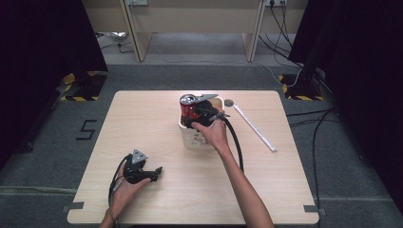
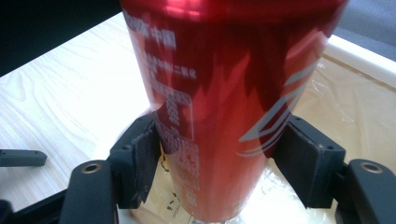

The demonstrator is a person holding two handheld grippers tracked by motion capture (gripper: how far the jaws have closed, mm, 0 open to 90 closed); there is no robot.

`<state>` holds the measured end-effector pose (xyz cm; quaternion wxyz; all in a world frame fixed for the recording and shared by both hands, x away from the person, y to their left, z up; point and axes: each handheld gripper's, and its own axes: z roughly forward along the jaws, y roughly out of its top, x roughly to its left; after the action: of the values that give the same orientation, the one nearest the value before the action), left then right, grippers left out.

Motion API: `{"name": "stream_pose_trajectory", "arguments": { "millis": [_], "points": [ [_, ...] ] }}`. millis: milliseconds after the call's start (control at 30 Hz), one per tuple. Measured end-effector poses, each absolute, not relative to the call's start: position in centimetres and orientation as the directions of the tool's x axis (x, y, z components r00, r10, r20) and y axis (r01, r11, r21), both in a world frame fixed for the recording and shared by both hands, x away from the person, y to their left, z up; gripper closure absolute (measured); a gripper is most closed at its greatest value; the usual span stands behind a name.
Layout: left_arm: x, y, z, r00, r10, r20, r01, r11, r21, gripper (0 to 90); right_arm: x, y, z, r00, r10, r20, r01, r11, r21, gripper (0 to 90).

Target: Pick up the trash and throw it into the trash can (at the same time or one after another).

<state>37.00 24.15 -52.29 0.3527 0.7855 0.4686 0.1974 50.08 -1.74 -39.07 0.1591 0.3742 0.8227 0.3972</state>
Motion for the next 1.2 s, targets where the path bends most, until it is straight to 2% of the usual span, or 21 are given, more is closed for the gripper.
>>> {"name": "stream_pose_trajectory", "arguments": {
  "millis": [233, 533, 1200],
  "points": [
    [37.0, 24.2, -52.3, 0.485, 0.874, -0.019, 0.595, -0.314, 0.740, 13.6, 49.5, -2.3, -37.8, -0.681, 0.732, 0.038, 0.448, 0.375, 0.812, 18.0],
    [37.0, 24.1, -52.3, 0.483, 0.875, -0.020, 0.595, -0.312, 0.741, 13.6, 49.2, -4.6, -36.1, -0.646, 0.763, 0.030, 0.442, 0.342, 0.830, 17.8],
    [37.0, 24.1, -52.3, 0.483, 0.875, -0.020, 0.595, -0.311, 0.741, 13.6, 48.7, -10.7, -34.7, -0.557, 0.830, 0.021, 0.452, 0.282, 0.846, 20.3]
  ]
}}
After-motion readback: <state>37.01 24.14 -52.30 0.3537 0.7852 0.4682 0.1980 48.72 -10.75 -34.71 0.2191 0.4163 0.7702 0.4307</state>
